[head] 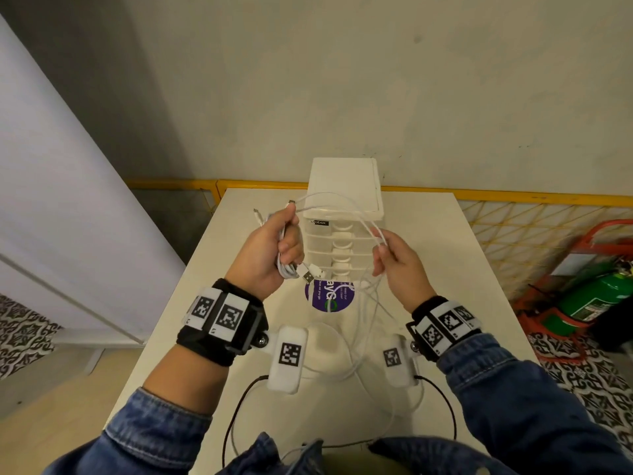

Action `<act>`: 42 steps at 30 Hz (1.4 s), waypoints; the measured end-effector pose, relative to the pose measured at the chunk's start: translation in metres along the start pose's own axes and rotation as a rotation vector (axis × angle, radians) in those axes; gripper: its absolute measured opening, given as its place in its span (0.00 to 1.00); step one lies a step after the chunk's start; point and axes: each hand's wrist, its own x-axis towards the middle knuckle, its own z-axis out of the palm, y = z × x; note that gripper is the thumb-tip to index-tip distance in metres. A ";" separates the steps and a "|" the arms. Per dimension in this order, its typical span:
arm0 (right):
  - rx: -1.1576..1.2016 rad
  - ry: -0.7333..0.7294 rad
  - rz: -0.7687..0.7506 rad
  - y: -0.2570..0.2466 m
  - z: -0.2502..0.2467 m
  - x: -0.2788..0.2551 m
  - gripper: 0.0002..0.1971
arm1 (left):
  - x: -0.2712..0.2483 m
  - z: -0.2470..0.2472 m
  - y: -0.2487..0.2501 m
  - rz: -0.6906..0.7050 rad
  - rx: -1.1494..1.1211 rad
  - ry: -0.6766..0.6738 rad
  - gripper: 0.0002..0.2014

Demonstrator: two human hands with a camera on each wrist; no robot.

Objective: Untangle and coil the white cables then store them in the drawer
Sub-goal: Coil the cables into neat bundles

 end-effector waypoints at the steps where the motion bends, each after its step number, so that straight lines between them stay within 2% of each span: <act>1: 0.026 0.043 0.005 -0.001 -0.002 0.002 0.16 | -0.002 -0.001 -0.002 -0.033 -0.021 -0.012 0.17; 4: 0.086 0.103 0.026 -0.002 -0.011 0.005 0.14 | -0.007 -0.005 -0.002 -0.137 -0.152 -0.117 0.18; 7: -0.084 -0.024 0.004 0.000 -0.009 -0.001 0.13 | -0.006 -0.004 0.005 -0.111 -0.312 -0.208 0.16; 12: -0.180 -0.341 0.090 0.014 0.024 -0.025 0.12 | 0.004 0.006 0.013 0.156 -0.424 -0.021 0.18; 16: -0.097 -0.445 0.145 0.026 0.041 -0.048 0.13 | 0.010 -0.004 0.018 0.310 -0.430 0.189 0.19; 18: -0.121 -0.479 0.133 0.023 0.043 -0.053 0.13 | 0.013 -0.011 0.015 0.359 -0.386 0.296 0.18; 20: -0.185 -0.511 0.052 0.013 0.044 -0.055 0.13 | 0.014 -0.018 0.008 0.409 -0.266 0.393 0.16; 24: -0.252 -0.563 -0.048 -0.020 0.037 -0.054 0.13 | 0.013 -0.024 -0.011 0.478 0.320 0.488 0.13; 27: -0.239 -0.617 -0.061 -0.041 0.032 -0.050 0.12 | 0.014 -0.023 -0.023 0.493 0.614 0.382 0.09; 29: -0.228 -0.635 -0.087 -0.052 0.031 -0.047 0.12 | 0.014 -0.020 -0.029 0.472 0.796 0.262 0.11; 31: -0.202 -0.624 -0.123 -0.061 0.030 -0.043 0.12 | 0.010 -0.017 -0.034 0.377 0.864 0.102 0.15; 33: -0.234 -0.537 -0.193 -0.068 0.026 -0.034 0.12 | 0.003 -0.012 -0.037 0.229 0.825 -0.050 0.23; 36: -0.235 -0.327 -0.236 -0.070 0.017 -0.020 0.03 | -0.005 -0.006 -0.040 0.030 0.661 -0.195 0.31; 38: -0.189 -0.241 -0.204 -0.066 0.014 -0.015 0.11 | -0.008 -0.003 -0.044 -0.019 0.595 -0.307 0.34; 39: -0.155 -0.193 -0.173 -0.063 0.013 -0.013 0.16 | -0.009 -0.001 -0.046 -0.020 0.542 -0.352 0.32; 41: -0.101 -0.147 -0.097 -0.056 0.012 -0.010 0.26 | -0.010 0.000 -0.047 -0.034 0.405 -0.403 0.24; 42: -0.066 -0.195 -0.046 -0.054 0.012 -0.009 0.29 | -0.011 0.001 -0.047 -0.054 0.359 -0.418 0.19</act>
